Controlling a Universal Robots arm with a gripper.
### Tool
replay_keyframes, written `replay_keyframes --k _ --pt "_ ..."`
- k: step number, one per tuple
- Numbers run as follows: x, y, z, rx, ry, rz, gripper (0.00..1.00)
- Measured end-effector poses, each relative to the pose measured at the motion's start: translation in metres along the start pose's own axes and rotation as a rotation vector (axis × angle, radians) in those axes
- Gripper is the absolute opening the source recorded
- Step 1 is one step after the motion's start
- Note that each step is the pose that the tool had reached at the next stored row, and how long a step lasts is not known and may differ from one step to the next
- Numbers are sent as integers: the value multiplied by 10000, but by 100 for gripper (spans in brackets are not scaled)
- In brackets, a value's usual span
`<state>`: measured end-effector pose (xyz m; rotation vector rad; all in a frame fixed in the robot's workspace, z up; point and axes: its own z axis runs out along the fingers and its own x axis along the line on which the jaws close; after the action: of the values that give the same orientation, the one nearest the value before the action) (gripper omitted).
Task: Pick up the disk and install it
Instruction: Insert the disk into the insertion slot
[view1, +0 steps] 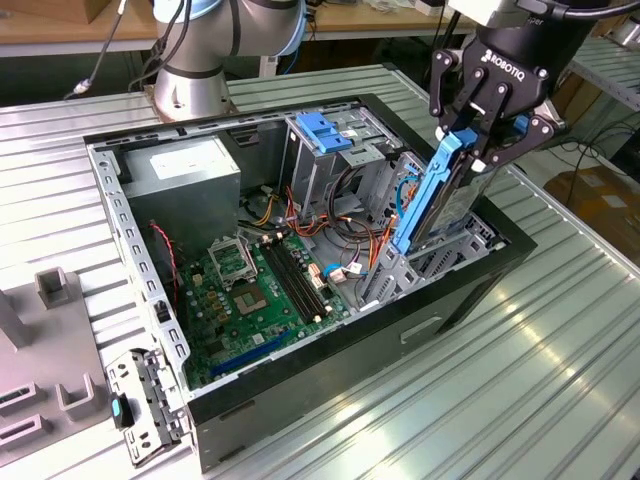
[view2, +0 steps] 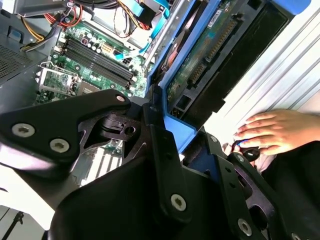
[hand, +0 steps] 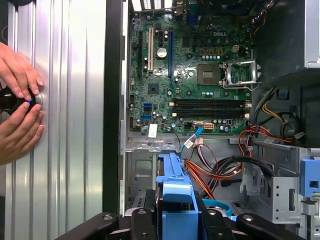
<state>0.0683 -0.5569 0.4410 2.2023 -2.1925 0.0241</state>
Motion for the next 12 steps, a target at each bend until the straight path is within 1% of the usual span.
replay_keyframes --k 3,8,12 --pt "18 0 5 0 -3 1 37" --pt "27 0 23 0 -2 1 37" --pt "33 0 60 0 -4 1 37"
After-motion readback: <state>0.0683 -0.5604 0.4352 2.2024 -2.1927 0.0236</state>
